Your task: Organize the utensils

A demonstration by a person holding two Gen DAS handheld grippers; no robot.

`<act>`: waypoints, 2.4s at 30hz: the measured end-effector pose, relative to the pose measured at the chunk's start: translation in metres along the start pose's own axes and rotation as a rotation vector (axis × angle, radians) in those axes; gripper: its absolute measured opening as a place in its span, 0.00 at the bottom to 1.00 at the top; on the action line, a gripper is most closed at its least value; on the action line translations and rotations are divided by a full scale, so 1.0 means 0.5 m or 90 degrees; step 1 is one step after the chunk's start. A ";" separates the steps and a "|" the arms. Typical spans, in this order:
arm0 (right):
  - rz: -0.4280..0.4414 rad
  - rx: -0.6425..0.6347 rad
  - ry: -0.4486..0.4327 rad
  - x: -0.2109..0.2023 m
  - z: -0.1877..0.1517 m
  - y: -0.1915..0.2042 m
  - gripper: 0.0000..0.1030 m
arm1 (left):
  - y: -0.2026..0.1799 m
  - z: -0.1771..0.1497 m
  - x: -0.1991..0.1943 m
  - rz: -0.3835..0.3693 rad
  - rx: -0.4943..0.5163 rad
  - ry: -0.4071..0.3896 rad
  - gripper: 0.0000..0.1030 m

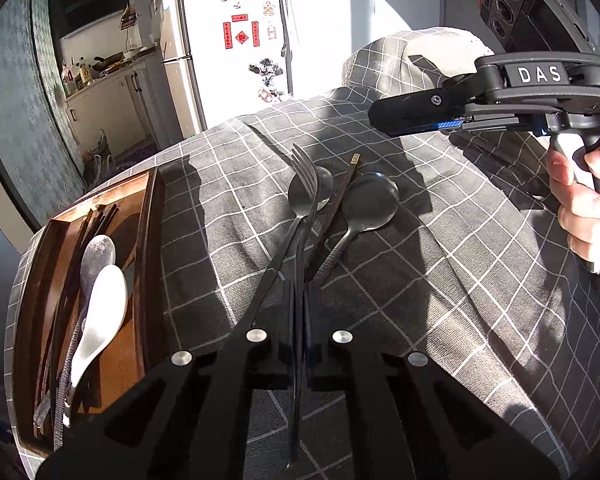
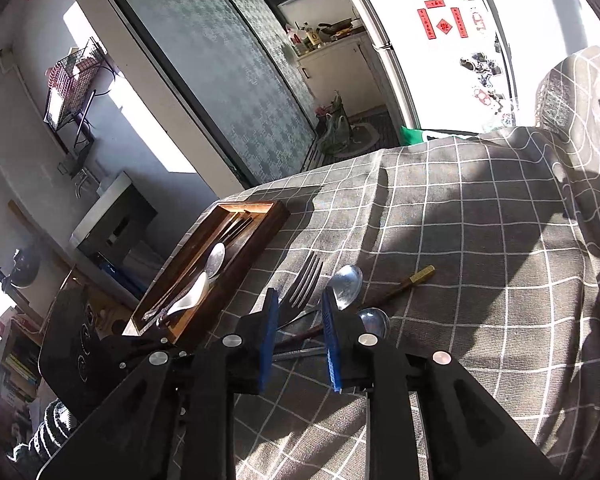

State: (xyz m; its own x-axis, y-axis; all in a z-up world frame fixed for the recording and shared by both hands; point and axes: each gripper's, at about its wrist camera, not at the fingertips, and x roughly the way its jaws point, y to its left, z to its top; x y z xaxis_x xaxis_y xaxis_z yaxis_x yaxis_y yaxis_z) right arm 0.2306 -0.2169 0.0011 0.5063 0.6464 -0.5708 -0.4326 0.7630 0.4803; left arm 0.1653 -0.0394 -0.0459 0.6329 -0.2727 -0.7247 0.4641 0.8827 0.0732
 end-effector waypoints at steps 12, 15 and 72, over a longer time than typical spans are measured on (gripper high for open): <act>0.035 0.042 0.061 0.090 -0.011 0.059 0.43 | 0.028 -0.015 -0.051 0.011 -0.024 -0.031 0.05; 0.020 0.066 0.101 0.134 -0.018 0.070 0.47 | 0.029 -0.019 -0.062 0.008 -0.029 -0.041 0.05; -0.079 0.034 0.029 0.039 0.027 0.013 0.63 | 0.207 -0.072 -0.128 0.139 -0.111 -0.061 0.62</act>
State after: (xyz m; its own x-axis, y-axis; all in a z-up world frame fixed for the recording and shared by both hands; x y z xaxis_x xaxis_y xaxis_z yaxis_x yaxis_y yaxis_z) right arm 0.2477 -0.1995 0.0019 0.5188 0.5473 -0.6567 -0.3276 0.8368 0.4387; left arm 0.1504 0.0834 -0.0168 0.7651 -0.0969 -0.6365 0.2028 0.9746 0.0955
